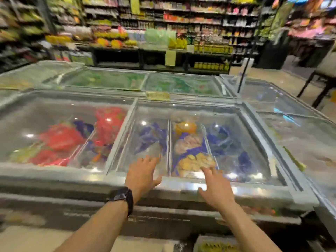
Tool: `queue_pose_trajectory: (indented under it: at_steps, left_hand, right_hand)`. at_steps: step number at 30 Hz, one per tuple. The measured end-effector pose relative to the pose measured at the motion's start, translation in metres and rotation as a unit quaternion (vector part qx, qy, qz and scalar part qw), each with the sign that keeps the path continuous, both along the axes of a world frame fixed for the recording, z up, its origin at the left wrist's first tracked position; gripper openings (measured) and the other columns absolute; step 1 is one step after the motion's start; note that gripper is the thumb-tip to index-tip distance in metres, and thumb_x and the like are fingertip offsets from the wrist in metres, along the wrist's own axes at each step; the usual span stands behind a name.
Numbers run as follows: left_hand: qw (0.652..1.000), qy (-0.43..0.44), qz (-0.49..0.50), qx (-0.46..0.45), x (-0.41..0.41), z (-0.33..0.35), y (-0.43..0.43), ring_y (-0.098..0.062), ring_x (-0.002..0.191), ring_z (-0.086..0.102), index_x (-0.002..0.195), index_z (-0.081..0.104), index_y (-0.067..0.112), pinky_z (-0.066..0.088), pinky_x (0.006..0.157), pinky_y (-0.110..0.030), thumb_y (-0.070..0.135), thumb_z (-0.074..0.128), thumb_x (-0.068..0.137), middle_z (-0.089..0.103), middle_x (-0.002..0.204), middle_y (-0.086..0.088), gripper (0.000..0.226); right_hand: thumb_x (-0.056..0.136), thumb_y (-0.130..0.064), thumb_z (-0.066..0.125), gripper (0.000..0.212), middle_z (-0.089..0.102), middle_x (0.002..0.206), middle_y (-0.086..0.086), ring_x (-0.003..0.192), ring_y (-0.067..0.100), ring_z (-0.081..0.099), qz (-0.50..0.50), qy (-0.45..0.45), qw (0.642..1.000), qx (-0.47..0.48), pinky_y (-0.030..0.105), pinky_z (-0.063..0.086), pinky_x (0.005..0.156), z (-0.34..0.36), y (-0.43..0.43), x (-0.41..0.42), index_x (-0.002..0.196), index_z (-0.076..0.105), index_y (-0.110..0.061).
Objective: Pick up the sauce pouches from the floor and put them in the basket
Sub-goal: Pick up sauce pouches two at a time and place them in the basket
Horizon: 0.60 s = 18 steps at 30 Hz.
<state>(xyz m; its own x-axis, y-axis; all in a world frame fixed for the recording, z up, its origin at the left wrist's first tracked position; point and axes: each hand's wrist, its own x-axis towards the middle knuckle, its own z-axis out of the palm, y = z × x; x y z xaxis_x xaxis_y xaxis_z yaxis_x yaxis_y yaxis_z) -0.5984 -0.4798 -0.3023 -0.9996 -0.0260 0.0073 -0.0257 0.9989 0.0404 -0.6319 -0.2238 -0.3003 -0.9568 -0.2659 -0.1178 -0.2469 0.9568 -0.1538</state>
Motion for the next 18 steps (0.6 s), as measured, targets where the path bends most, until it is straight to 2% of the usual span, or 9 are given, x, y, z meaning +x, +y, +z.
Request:
queue_pose_trajectory:
  at_steps: [3, 6, 8, 9, 12, 13, 15, 16, 18]
  left_hand:
    - [0.991, -0.019, 0.133, -0.024, 0.082, 0.001, -0.062, -0.03, 0.115, 0.054, 0.138, 0.043, 0.025, 0.048, 0.086, -0.042, 0.061, 0.053, 0.088, 0.053, 0.129, -0.005, 0.063]
    - [0.962, -0.037, 0.269, -0.024, 0.171, 0.011, -0.113, -0.032, 0.124, 0.044, 0.142, 0.037, 0.021, 0.044, 0.095, -0.046, 0.057, 0.052, 0.091, 0.044, 0.137, -0.008, 0.063]
    - [0.939, -0.019, 0.342, -0.019, 0.227, 0.021, -0.136, -0.035, 0.127, 0.043, 0.141, 0.038, 0.02, 0.043, 0.098, -0.047, 0.054, 0.053, 0.091, 0.043, 0.139, -0.01, 0.063]
    - [0.926, -0.006, 0.377, -0.017, 0.257, 0.028, -0.145, -0.035, 0.126, 0.045, 0.14, 0.039, 0.02, 0.043, 0.097, -0.047, 0.054, 0.054, 0.091, 0.045, 0.138, -0.011, 0.062]
    - [0.88, 0.031, 0.474, -0.012, 0.343, 0.045, -0.17, -0.035, 0.119, 0.05, 0.137, 0.04, 0.019, 0.045, 0.091, -0.045, 0.051, 0.055, 0.091, 0.049, 0.132, -0.011, 0.058]
    - [0.864, 0.039, 0.501, -0.015, 0.371, 0.049, -0.178, -0.035, 0.119, 0.05, 0.137, 0.04, 0.018, 0.045, 0.089, -0.044, 0.051, 0.054, 0.091, 0.049, 0.131, -0.011, 0.058]
    - [0.833, 0.047, 0.55, -0.025, 0.426, 0.055, -0.194, -0.036, 0.119, 0.051, 0.136, 0.04, 0.019, 0.046, 0.088, -0.044, 0.054, 0.053, 0.091, 0.05, 0.13, -0.012, 0.058]
    - [0.818, 0.049, 0.573, -0.029, 0.453, 0.057, -0.2, -0.035, 0.118, 0.051, 0.137, 0.041, 0.019, 0.046, 0.088, -0.044, 0.056, 0.051, 0.091, 0.051, 0.13, -0.012, 0.06]
    - [0.79, 0.043, 0.61, -0.034, 0.507, 0.061, -0.211, -0.034, 0.117, 0.051, 0.137, 0.041, 0.02, 0.047, 0.088, -0.044, 0.058, 0.049, 0.091, 0.052, 0.128, -0.011, 0.06]
  right_hand:
    - [0.077, -0.046, 0.062, 0.074, 0.046, 0.142, 0.004, 0.128, 0.029, 0.048, 0.093, 0.007, 0.996, -0.011, 0.041, 0.046, 0.099, 0.0, -0.048, 0.008, 0.145, 0.041, -0.024]
    - [0.073, -0.049, 0.067, 0.08, 0.046, 0.144, 0.005, 0.129, 0.028, 0.051, 0.191, -0.004, 0.981, -0.011, 0.04, 0.048, 0.098, -0.009, -0.118, 0.027, 0.146, 0.042, -0.026]
    - [0.061, -0.05, 0.069, 0.084, 0.056, 0.138, 0.015, 0.117, 0.037, 0.061, 0.267, 0.008, 0.963, -0.025, 0.048, 0.053, 0.092, -0.009, -0.173, 0.045, 0.139, 0.055, -0.023]
    - [0.057, -0.055, 0.063, 0.088, 0.058, 0.135, 0.02, 0.113, 0.04, 0.064, 0.312, 0.02, 0.949, -0.034, 0.05, 0.053, 0.092, -0.006, -0.202, 0.057, 0.138, 0.057, -0.02]
    - [0.066, -0.068, 0.042, 0.102, 0.037, 0.153, 0.017, 0.135, 0.034, 0.046, 0.423, -0.017, 0.906, 0.016, 0.043, 0.043, 0.108, 0.002, -0.284, 0.109, 0.154, 0.029, -0.02]
    - [0.064, -0.068, 0.042, 0.104, 0.04, 0.151, 0.019, 0.134, 0.037, 0.047, 0.453, 0.009, 0.892, 0.004, 0.046, 0.045, 0.106, 0.019, -0.305, 0.139, 0.153, 0.032, -0.016]
    - [0.066, -0.061, 0.056, 0.095, 0.045, 0.146, 0.019, 0.13, 0.038, 0.05, 0.487, 0.054, 0.871, -0.032, 0.047, 0.048, 0.102, 0.036, -0.342, 0.192, 0.149, 0.042, -0.016]
    - [0.073, -0.057, 0.061, 0.087, 0.042, 0.147, 0.013, 0.132, 0.033, 0.048, 0.504, 0.051, 0.862, -0.028, 0.043, 0.047, 0.103, 0.045, -0.358, 0.22, 0.149, 0.04, -0.02]
    - [0.087, -0.054, 0.056, 0.072, 0.038, 0.145, 0.003, 0.131, 0.024, 0.045, 0.544, 0.043, 0.837, -0.046, 0.037, 0.047, 0.101, 0.062, -0.393, 0.274, 0.149, 0.031, -0.028]
